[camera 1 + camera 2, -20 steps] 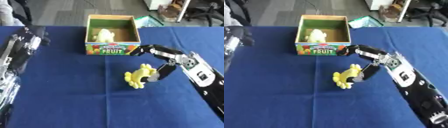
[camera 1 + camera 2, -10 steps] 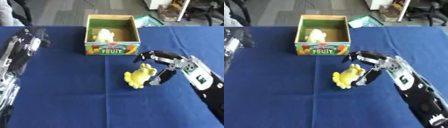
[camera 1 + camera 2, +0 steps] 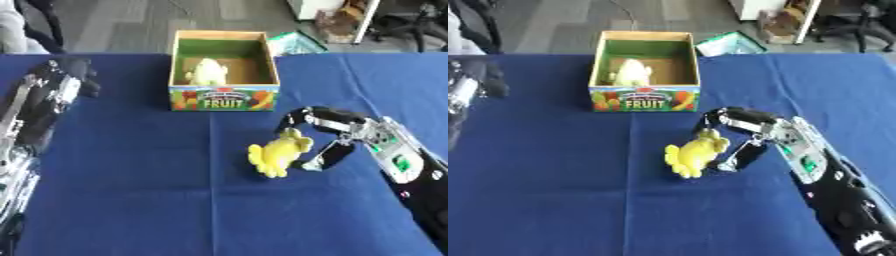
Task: Pick up objects on the table and place them in the box.
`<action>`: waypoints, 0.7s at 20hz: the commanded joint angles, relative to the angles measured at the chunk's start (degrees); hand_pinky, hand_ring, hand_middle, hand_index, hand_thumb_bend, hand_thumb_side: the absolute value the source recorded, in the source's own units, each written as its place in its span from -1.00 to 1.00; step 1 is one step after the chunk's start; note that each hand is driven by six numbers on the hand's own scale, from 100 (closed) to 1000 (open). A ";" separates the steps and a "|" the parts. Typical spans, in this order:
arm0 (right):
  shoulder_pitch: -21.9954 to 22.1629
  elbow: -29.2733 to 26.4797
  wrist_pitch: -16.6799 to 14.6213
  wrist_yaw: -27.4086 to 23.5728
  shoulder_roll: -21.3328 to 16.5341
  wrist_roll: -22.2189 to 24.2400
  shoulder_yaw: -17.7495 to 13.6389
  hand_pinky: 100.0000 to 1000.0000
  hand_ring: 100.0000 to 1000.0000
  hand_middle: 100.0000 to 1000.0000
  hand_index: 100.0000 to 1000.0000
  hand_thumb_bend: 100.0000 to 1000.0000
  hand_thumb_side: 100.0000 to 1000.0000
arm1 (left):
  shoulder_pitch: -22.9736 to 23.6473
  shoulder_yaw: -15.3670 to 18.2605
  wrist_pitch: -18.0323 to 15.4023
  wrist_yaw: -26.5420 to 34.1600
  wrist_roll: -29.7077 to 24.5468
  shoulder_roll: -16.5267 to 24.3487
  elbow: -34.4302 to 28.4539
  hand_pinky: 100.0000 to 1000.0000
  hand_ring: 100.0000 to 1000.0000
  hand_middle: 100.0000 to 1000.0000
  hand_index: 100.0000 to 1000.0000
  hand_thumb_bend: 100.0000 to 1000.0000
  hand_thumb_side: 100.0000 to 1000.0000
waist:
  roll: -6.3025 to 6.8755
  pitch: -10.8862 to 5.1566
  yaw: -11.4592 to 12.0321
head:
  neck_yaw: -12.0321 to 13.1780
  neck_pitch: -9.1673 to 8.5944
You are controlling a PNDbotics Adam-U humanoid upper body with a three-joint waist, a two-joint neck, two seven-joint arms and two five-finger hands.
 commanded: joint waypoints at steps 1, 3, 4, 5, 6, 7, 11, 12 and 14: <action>-0.87 -0.44 -18.91 0.56 -0.35 18.24 -1.47 0.53 0.59 0.16 0.32 -0.38 -1.00 | -0.35 0.58 0.10 -0.28 0.06 0.39 -0.69 0.18 0.08 0.07 0.37 -0.73 -0.07 | 0.14 -0.83 0.11 | -0.15 -0.64; -1.01 -1.11 -18.91 -0.48 -0.43 16.83 -1.99 0.49 0.52 -0.01 0.15 -0.40 -1.00 | -0.33 0.61 0.13 -0.27 0.10 0.36 -0.69 0.18 0.09 0.07 0.37 -0.73 -0.07 | 0.09 -0.84 0.12 | -0.14 -0.64; -1.10 -1.42 -18.91 -1.09 -0.53 15.97 -2.21 0.46 0.48 -0.12 0.03 -0.41 -1.00 | -0.33 0.62 0.14 -0.26 0.13 0.36 -0.69 0.18 0.09 0.07 0.37 -0.73 -0.07 | 0.06 -0.85 0.11 | -0.14 -0.64; -1.23 -1.77 -18.91 -1.79 -0.68 15.09 -2.44 0.46 0.47 -0.15 -0.01 -0.42 -1.00 | -0.32 0.63 0.15 -0.24 0.15 0.36 -0.70 0.18 0.09 0.07 0.37 -0.73 -0.07 | 0.03 -0.86 0.11 | -0.12 -0.65; -1.33 -2.01 -18.91 -2.48 -0.86 14.40 -2.65 0.46 0.46 -0.19 -0.07 -0.45 -1.00 | -0.31 0.63 0.17 -0.23 0.16 0.36 -0.70 0.18 0.09 0.07 0.37 -0.73 -0.07 | 0.00 -0.87 0.10 | -0.11 -0.67; -1.40 -2.10 -18.91 -3.31 -1.06 13.96 -2.97 0.47 0.46 -0.22 -0.11 -0.67 -1.00 | -0.29 0.62 0.20 -0.22 0.15 0.34 -0.68 0.18 0.09 0.07 0.37 -0.74 -0.07 | -0.02 -0.89 0.10 | -0.12 -0.68; -2.23 -1.39 -18.91 -9.76 -2.10 14.53 -5.51 0.48 0.46 -0.28 -0.15 -0.53 -1.00 | -0.11 0.78 0.19 -0.27 0.21 0.22 -0.78 0.18 0.09 0.07 0.36 -0.74 -0.06 | 0.01 -0.93 0.13 | -0.03 -0.65; -2.58 -1.44 -18.91 -11.37 -2.37 15.26 -6.05 0.48 0.46 -0.27 -0.14 -0.54 -1.00 | -0.08 0.82 0.18 -0.26 0.25 0.20 -0.85 0.18 0.09 0.07 0.37 -0.74 -0.07 | 0.02 -0.95 0.16 | -0.05 -0.62; -3.94 -1.69 -18.91 -14.16 -2.86 16.31 -7.88 0.49 0.46 -0.27 -0.13 -0.55 -1.00 | -0.08 0.73 0.15 -0.13 0.19 0.07 -1.12 0.19 0.09 0.07 0.37 -0.74 -0.06 | 0.09 -1.01 0.48 | -0.23 -0.64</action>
